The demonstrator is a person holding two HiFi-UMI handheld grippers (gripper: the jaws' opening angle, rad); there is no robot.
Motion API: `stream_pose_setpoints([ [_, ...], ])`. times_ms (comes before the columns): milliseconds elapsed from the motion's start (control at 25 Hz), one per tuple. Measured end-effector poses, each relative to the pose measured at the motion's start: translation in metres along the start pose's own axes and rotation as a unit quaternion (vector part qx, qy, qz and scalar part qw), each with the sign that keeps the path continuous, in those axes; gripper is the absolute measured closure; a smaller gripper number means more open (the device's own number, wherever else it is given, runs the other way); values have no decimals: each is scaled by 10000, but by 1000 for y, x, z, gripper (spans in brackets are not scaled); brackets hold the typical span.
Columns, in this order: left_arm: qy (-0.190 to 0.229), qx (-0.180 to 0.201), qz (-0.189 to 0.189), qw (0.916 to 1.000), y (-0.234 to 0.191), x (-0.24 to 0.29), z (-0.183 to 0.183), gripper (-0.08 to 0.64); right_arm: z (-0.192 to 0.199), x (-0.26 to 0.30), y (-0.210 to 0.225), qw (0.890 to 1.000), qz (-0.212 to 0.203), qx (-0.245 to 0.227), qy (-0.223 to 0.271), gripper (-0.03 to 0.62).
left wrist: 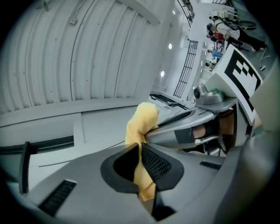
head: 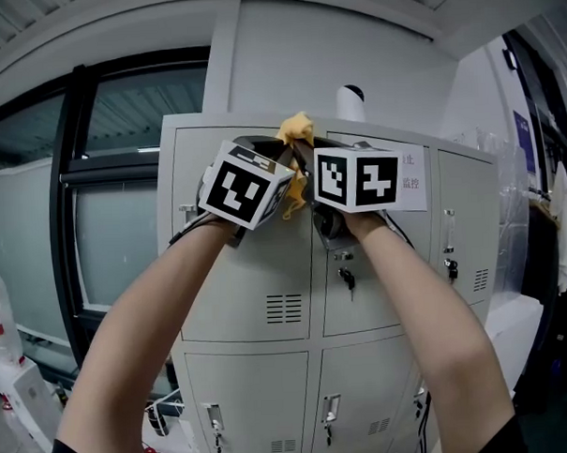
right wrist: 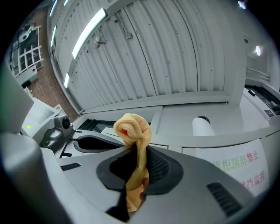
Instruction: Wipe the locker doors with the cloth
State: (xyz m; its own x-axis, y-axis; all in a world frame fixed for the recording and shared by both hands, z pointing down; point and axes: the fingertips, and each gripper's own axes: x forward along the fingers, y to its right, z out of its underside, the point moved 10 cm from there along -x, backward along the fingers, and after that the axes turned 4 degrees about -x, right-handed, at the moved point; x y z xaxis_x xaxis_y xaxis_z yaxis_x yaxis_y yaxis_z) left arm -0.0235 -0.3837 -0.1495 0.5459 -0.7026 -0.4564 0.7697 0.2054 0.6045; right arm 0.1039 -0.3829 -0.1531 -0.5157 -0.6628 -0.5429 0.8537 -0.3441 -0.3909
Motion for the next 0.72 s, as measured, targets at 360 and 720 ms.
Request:
stream_pose_setpoints([
  [360, -417, 117, -314, 9986, -54, -73, 10, 525, -16, 26, -82, 9986, -488, 207, 36, 522],
  [720, -820, 171, -581, 9948, -98, -119, 47, 525, -2, 62, -148, 9961, -801, 376, -60, 522],
])
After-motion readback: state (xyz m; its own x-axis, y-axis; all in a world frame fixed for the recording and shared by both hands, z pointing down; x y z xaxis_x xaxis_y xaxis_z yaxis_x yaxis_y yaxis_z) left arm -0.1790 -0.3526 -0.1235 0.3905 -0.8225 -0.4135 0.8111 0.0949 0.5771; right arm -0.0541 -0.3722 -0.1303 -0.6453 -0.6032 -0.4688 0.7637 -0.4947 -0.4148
